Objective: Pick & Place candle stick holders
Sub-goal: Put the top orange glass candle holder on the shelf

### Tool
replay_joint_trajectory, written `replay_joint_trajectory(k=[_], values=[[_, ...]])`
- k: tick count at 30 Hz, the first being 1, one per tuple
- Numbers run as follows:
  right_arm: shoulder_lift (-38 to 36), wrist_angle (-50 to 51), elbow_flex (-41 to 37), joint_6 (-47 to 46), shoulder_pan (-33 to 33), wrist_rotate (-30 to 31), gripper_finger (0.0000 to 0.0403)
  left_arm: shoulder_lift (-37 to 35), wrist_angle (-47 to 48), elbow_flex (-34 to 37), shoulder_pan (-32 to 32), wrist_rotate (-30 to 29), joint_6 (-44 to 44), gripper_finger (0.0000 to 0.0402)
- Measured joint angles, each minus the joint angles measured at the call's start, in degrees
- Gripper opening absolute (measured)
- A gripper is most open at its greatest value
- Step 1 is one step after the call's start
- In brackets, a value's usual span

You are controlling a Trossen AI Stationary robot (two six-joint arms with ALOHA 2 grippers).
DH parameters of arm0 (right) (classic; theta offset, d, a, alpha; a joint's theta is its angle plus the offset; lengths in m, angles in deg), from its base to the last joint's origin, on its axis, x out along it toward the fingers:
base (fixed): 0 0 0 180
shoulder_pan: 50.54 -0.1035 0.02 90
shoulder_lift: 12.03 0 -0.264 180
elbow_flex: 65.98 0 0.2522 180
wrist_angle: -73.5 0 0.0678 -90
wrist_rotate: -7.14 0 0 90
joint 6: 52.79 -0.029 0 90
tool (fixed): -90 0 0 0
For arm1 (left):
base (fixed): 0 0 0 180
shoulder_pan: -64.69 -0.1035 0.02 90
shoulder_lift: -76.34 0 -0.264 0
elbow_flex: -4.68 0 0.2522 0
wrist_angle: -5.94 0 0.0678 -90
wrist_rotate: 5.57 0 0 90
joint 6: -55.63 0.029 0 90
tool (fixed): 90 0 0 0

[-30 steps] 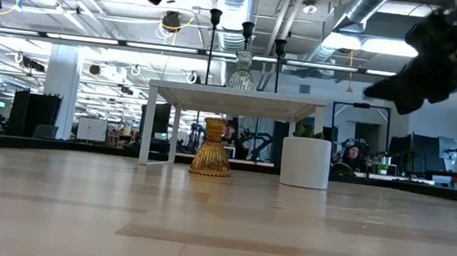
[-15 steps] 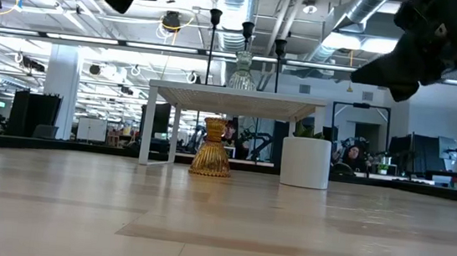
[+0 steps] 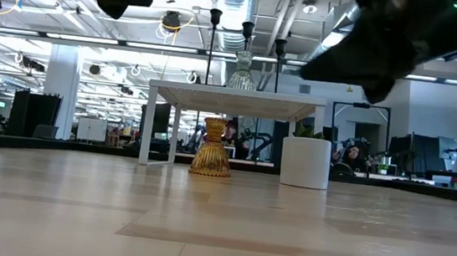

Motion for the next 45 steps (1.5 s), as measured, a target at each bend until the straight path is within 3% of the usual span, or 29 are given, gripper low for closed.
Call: replay_joint_trajectory(k=[4, 10, 16, 21, 26, 30, 34, 38, 45], values=[[9.33, -4.27, 6.0, -0.07, 0.28, 1.29, 0.0, -0.17, 0.08, 0.0, 0.0, 0.01, 0.0, 0.0006], [22.45, -10.49, 15.64, -0.17, 2.25, 9.59, 0.0, -0.26, 2.55, 0.0, 0.16, 0.04, -0.02, 0.0006], [31.79, -11.99, 23.05, -4.37, 6.27, 13.21, 0.0, -0.26, 4.17, 0.0, 2.68, 0.14, -0.04, 0.0005], [35.89, -11.7, 25.19, -10.99, 8.3, 18.0, 0.0, -0.24, 4.36, 0.0, 4.9, 0.11, -0.03, 0.0005], [37.24, -11.73, 26.26, -8.8, 8.52, 21.83, 0.0, -0.24, 4.36, 0.0, 5.93, 0.07, -0.04, 0.0006], [37.21, -11.94, 26.55, -0.88, 9.0, 19.2, 0.0, -0.24, 4.41, -0.02, 5.99, 0.02, -0.02, 0.0004], [37.23, -12.04, 26.61, 1.29, 10.14, 15.54, 0.0005, -0.24, 4.41, -0.02, 5.99, 0.01, -0.02, 0.0007], [37.22, -12.01, 26.61, 1.4, 11.99, 10.18, 0.0049, -0.24, 4.41, -0.02, 5.99, 0.01, -0.02, 0.0005], [37.23, -11.96, 26.61, 1.42, 14.46, 9.98, 0.0185, -0.24, 4.69, -0.02, 5.99, 0.01, -0.02, 0.0007]])
